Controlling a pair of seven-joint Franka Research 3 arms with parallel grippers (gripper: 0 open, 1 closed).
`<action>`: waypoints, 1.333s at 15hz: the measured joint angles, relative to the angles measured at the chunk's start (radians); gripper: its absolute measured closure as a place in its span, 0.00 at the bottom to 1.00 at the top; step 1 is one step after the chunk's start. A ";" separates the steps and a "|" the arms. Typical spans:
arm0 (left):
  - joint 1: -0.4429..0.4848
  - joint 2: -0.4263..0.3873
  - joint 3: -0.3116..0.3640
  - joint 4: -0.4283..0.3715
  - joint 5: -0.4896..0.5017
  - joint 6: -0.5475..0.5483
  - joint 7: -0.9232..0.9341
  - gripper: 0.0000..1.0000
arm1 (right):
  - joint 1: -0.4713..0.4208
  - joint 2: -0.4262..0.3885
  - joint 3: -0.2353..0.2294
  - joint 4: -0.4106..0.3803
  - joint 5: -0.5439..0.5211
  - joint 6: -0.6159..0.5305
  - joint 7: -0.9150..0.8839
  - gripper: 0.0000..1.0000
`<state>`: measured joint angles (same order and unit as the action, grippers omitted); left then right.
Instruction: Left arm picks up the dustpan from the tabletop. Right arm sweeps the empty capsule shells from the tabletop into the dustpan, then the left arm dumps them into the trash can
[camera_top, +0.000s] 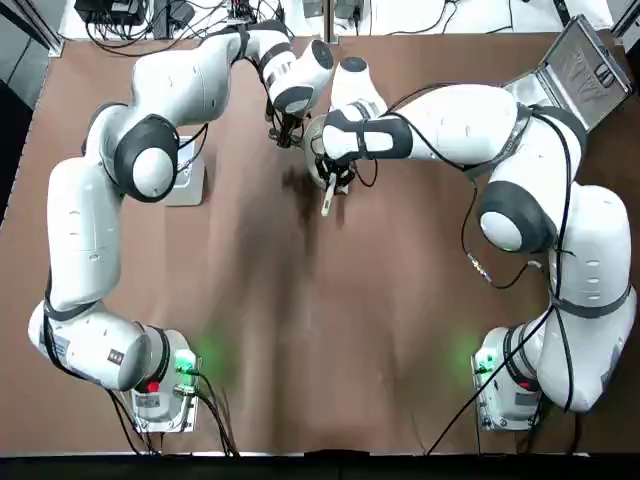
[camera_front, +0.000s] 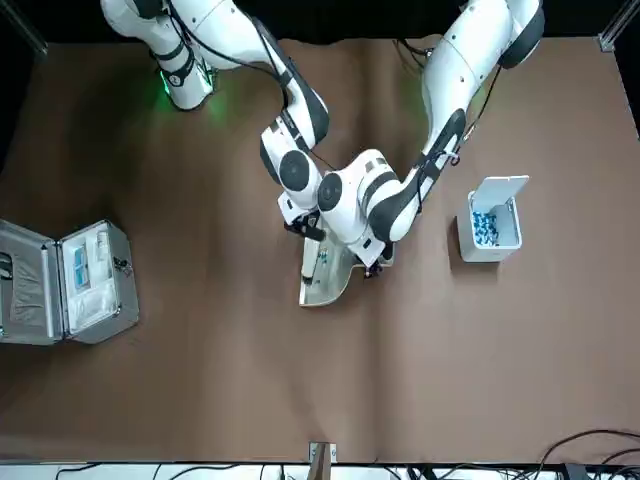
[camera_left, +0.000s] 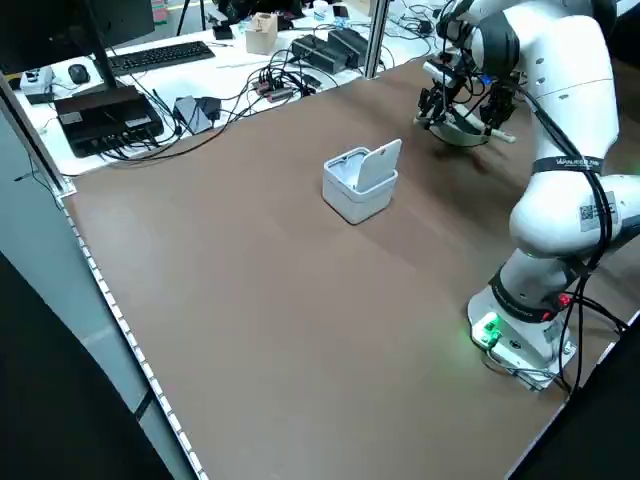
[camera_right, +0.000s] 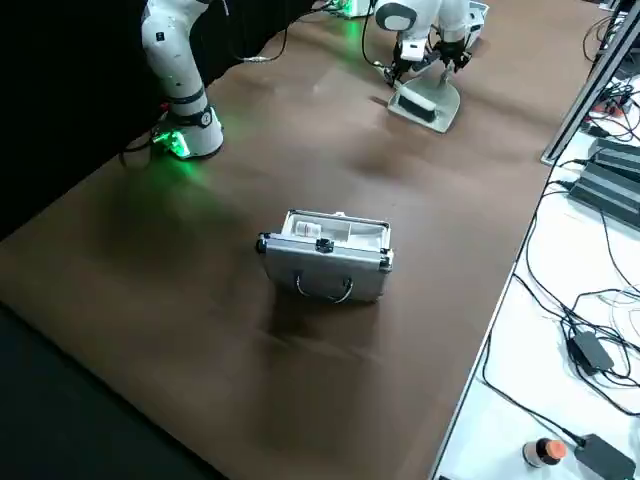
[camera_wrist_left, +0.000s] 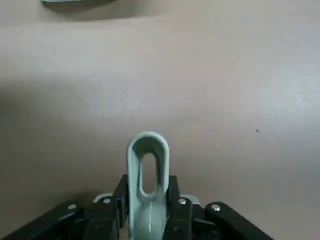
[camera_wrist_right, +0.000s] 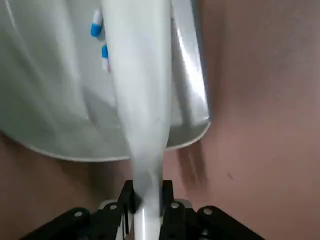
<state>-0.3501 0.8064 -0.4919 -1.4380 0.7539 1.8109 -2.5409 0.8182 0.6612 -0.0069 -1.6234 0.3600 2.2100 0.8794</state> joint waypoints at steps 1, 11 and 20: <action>0.000 0.000 0.000 0.000 0.000 0.000 0.000 0.67 | 0.005 0.002 0.001 0.004 0.005 -0.002 0.001 0.74; 0.002 0.000 0.001 0.003 -0.006 -0.001 0.001 0.67 | 0.020 0.006 -0.003 0.054 0.034 -0.040 0.021 0.74; 0.002 0.000 0.001 0.005 -0.009 -0.005 0.004 0.67 | -0.003 0.006 -0.009 0.071 0.035 -0.104 -0.011 0.74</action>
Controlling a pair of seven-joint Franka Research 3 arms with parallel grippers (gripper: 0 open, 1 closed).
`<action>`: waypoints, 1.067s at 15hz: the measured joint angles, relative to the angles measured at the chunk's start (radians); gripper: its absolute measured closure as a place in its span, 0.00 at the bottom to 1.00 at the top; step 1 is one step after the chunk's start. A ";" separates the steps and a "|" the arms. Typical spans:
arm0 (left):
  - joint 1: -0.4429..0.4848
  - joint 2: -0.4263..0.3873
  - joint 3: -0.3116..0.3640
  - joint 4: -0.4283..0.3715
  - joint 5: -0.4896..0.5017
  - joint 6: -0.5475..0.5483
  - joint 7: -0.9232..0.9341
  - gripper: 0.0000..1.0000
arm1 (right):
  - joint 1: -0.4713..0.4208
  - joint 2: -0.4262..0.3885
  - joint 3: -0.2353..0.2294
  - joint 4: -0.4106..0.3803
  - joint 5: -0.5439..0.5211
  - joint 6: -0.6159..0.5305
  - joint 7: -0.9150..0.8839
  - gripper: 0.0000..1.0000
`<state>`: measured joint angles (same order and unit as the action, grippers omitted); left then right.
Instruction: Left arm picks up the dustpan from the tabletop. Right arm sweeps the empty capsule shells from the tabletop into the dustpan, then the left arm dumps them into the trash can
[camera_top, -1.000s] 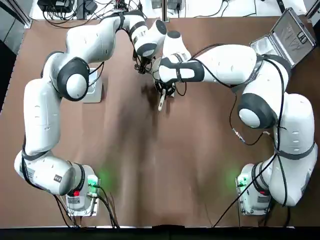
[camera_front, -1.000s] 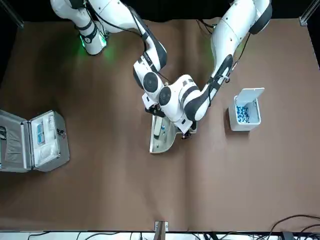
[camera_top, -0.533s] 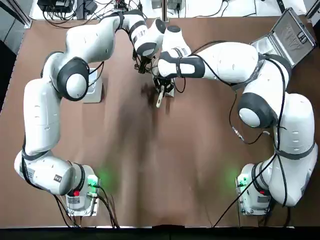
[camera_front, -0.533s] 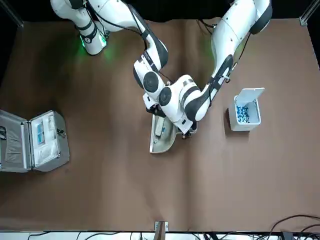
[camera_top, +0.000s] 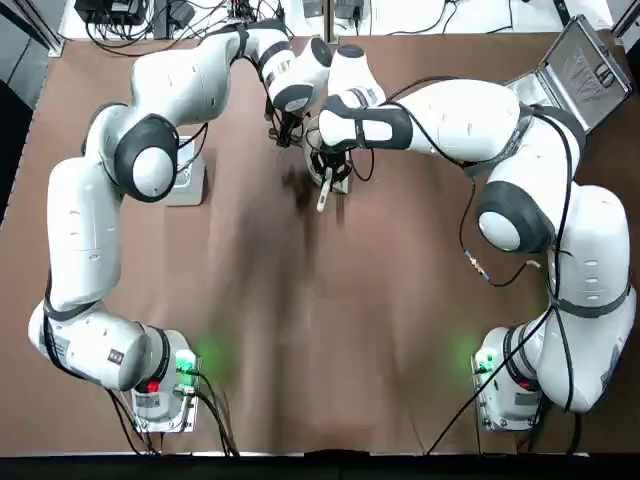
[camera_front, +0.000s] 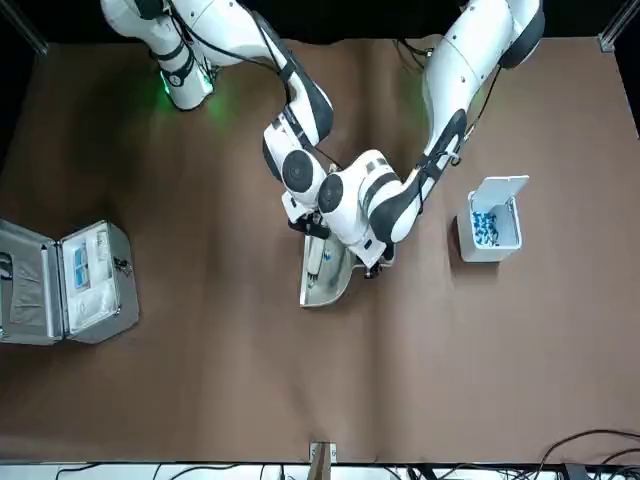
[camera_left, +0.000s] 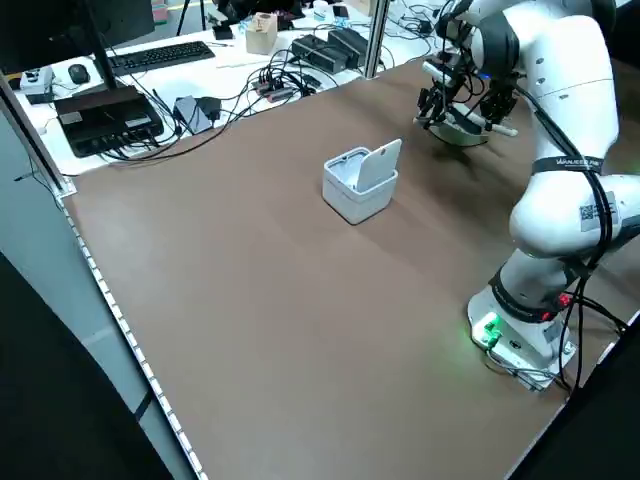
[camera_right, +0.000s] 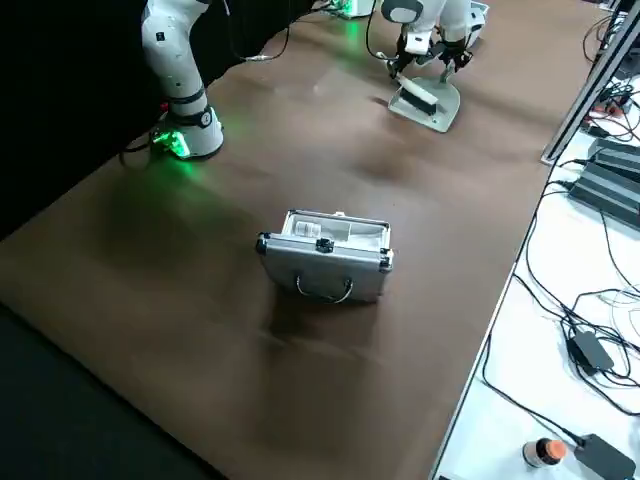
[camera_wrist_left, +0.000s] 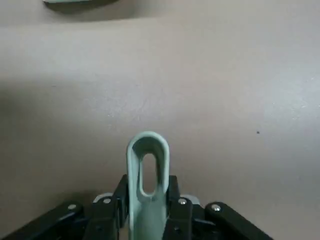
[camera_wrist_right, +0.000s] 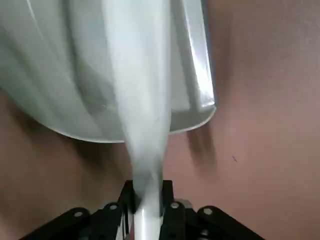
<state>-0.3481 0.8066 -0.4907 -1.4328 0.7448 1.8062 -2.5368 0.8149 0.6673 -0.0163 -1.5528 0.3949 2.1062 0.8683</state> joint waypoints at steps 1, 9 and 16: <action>0.000 0.000 0.000 0.000 0.000 0.000 0.000 0.67 | -0.003 0.000 0.000 0.000 0.000 -0.014 -0.009 0.74; 0.000 0.000 0.000 0.002 0.000 0.000 0.000 0.67 | -0.023 -0.024 0.000 0.001 0.000 -0.037 -0.047 0.74; 0.005 0.000 0.000 0.007 -0.021 -0.002 0.012 0.67 | -0.053 -0.085 -0.001 -0.045 0.000 -0.038 -0.101 0.74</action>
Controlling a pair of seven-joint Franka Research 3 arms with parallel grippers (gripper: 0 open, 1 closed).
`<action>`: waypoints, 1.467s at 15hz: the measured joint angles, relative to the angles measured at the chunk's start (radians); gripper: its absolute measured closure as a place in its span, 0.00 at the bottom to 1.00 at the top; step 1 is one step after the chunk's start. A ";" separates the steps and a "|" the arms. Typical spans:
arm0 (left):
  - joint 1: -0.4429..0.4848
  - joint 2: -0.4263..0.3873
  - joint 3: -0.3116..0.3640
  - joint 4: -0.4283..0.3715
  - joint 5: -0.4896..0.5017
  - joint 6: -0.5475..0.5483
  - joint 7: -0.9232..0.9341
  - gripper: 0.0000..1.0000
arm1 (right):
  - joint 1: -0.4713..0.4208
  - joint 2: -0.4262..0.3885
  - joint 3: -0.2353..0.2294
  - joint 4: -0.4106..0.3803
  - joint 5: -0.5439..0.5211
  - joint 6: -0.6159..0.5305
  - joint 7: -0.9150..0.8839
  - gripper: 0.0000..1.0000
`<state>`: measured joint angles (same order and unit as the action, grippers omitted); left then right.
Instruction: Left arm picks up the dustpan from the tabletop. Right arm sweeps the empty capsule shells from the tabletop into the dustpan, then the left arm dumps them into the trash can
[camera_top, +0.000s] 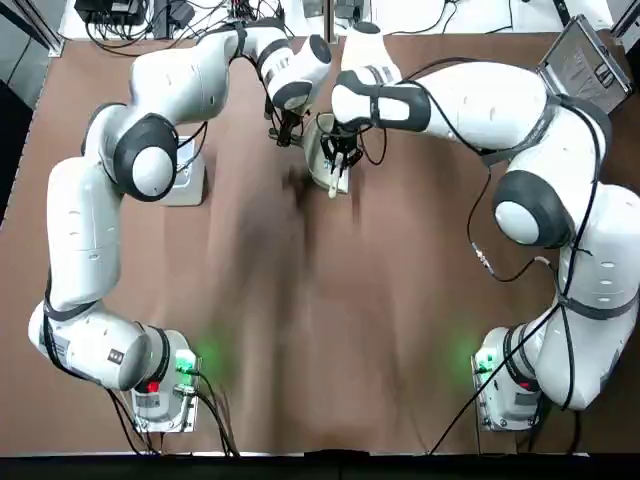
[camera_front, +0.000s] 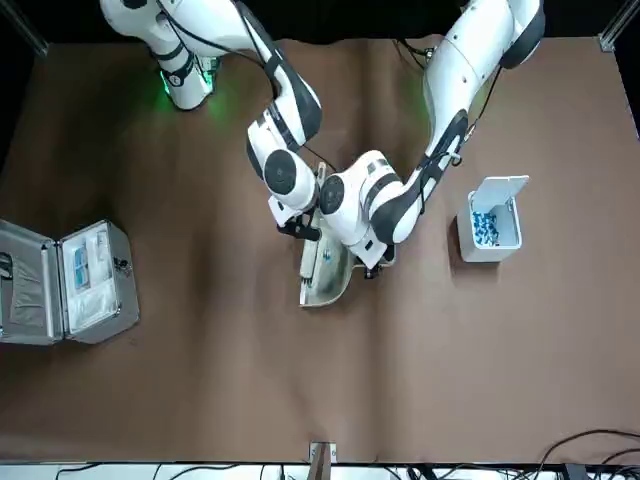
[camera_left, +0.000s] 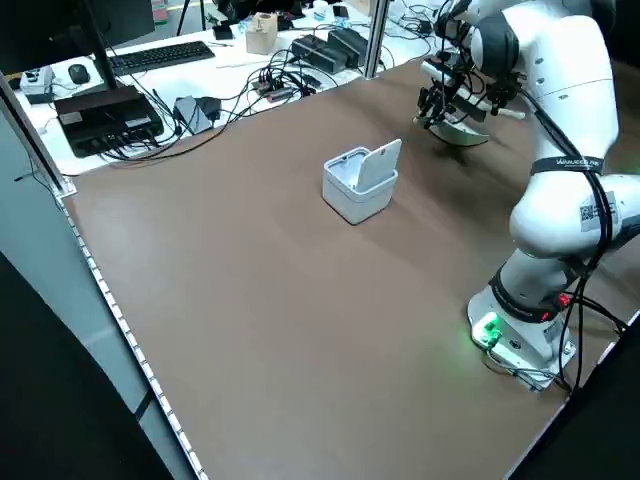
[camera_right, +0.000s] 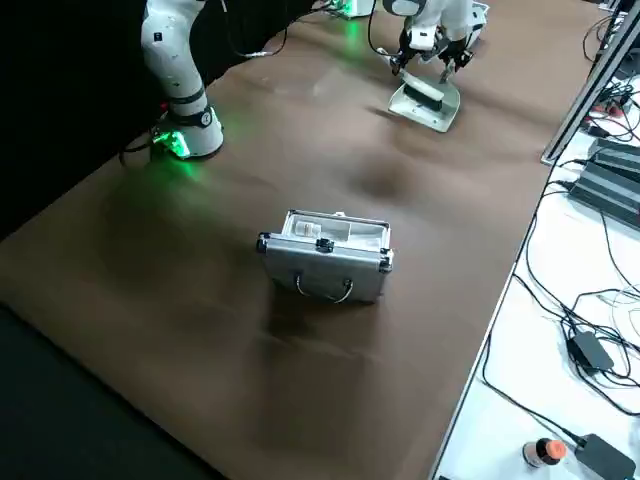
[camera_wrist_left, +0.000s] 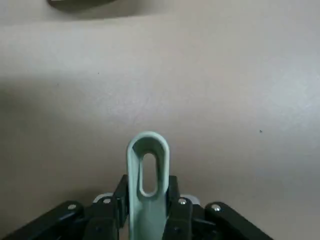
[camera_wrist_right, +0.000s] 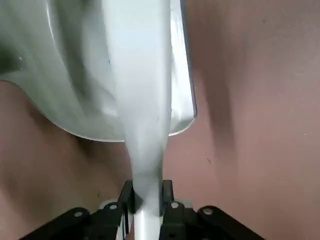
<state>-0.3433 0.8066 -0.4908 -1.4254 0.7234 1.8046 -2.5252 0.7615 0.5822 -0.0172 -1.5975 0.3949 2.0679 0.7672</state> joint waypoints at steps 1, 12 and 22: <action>0.004 0.000 0.000 0.007 -0.028 0.000 0.024 0.67 | -0.015 -0.027 0.000 -0.021 0.011 0.000 -0.035 0.74; 0.225 -0.007 -0.177 0.069 -0.140 0.001 0.161 0.67 | -0.196 -0.239 -0.007 -0.198 0.051 -0.092 -0.309 0.74; 0.634 -0.009 -0.536 0.074 -0.143 -0.006 0.332 0.67 | -0.347 -0.362 -0.012 -0.358 0.043 -0.215 -0.482 0.74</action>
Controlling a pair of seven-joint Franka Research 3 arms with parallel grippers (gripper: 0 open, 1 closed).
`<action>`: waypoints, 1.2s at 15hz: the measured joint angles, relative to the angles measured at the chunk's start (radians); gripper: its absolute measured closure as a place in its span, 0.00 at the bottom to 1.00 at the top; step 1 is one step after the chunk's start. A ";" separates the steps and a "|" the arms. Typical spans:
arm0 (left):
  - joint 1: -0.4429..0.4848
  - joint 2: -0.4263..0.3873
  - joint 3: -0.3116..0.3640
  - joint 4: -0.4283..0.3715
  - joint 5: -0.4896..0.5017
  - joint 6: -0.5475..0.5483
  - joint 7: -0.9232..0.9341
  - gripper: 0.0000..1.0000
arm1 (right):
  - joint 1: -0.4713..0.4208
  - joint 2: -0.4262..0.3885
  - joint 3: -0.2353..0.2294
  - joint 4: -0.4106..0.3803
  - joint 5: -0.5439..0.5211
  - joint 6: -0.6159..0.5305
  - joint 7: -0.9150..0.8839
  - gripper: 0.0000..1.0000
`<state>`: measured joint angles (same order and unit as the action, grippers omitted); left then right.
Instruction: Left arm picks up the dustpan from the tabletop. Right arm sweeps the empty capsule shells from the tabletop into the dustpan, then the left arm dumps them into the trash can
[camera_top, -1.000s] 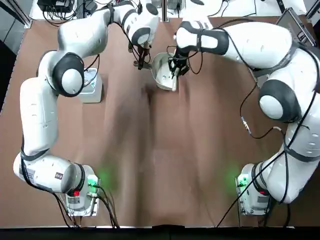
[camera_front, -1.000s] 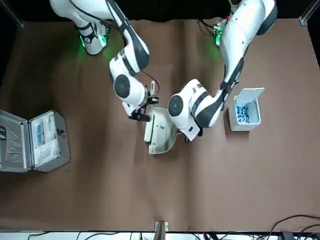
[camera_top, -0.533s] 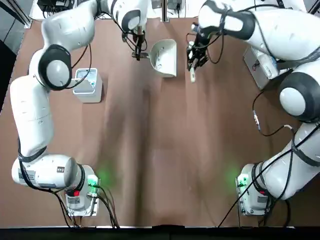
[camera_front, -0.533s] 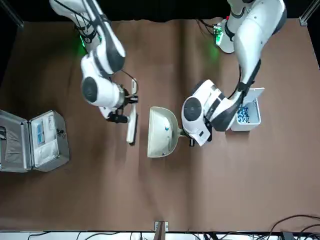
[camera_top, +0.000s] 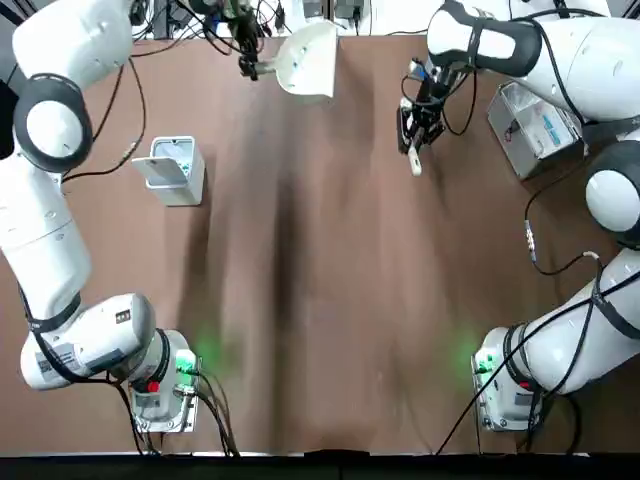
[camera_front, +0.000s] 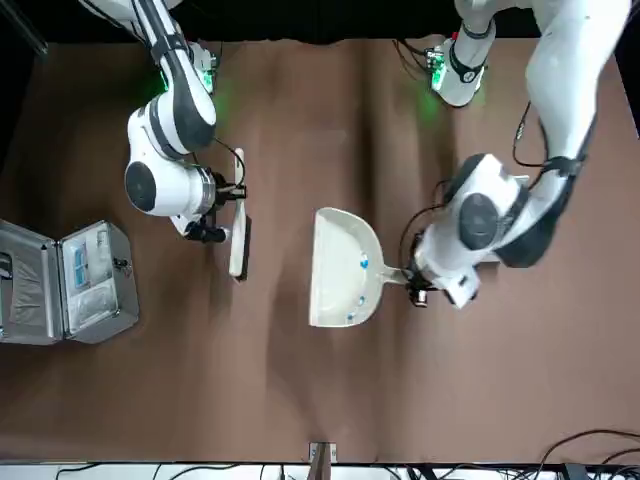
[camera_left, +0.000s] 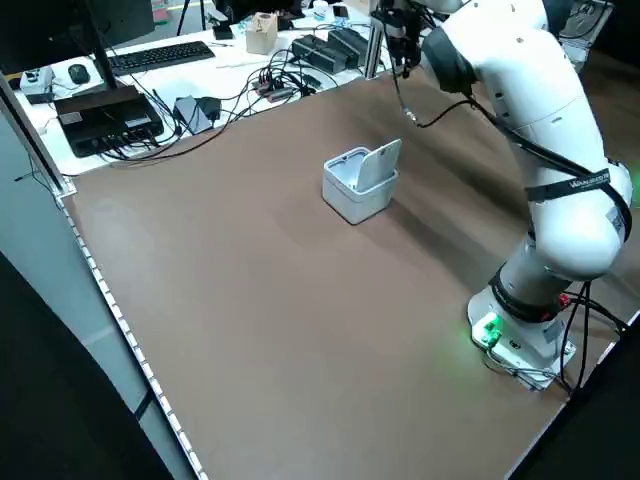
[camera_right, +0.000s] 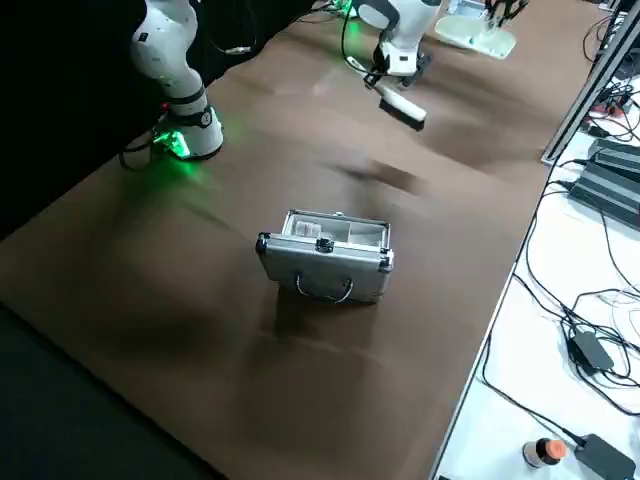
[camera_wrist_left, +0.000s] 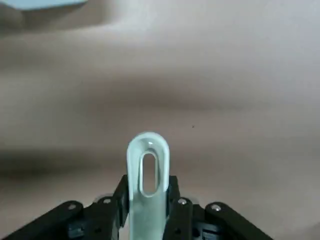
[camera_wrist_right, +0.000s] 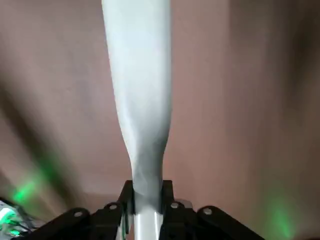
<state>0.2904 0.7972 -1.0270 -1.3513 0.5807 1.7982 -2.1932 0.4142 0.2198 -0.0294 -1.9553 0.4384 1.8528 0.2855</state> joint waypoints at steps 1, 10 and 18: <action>0.034 -0.002 -0.020 0.000 0.000 -0.010 0.021 0.67 | 0.000 -0.007 0.000 -0.023 -0.012 0.000 0.000 0.74; 0.270 -0.063 -0.047 0.003 -0.001 -0.083 0.321 0.67 | -0.003 -0.170 0.002 -0.348 -0.176 0.084 -0.005 0.74; 0.087 -0.297 0.446 0.003 -0.324 -0.071 0.669 0.67 | 0.002 -0.195 0.009 -0.570 -0.185 0.281 -0.006 0.74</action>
<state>0.3769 0.5003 -0.5809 -1.3488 0.2566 1.7267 -1.5246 0.4159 0.0246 -0.0206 -2.5251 0.2537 2.1339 0.2790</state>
